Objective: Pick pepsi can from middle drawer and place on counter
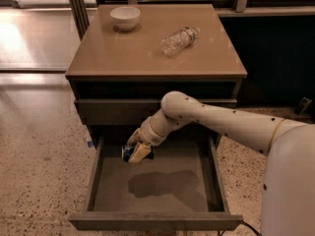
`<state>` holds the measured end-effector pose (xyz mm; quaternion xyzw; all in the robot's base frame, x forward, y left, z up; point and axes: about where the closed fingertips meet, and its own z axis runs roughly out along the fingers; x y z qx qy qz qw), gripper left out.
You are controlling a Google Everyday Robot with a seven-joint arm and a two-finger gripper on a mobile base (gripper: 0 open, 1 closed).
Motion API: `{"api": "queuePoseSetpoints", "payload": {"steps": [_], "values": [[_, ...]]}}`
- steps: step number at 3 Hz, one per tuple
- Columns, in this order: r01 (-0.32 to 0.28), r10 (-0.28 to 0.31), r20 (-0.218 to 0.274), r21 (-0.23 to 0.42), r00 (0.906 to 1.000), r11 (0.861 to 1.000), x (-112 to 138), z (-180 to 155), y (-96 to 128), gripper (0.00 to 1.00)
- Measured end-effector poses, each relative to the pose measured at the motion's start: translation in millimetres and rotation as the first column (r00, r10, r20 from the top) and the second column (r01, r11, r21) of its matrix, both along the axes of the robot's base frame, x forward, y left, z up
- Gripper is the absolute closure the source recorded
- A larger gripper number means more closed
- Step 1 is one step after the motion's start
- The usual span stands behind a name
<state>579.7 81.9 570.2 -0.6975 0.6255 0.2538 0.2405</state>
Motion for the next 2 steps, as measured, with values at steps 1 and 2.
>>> {"api": "queuePoseSetpoints", "payload": {"steps": [1,2], "values": [[-0.006,0.007,0.049,-0.028,0.9988,1.000,-1,26,-2,1.00],[-0.019,0.026,0.140,-0.055,0.9897,0.998,5,84,-3,1.00]]}}
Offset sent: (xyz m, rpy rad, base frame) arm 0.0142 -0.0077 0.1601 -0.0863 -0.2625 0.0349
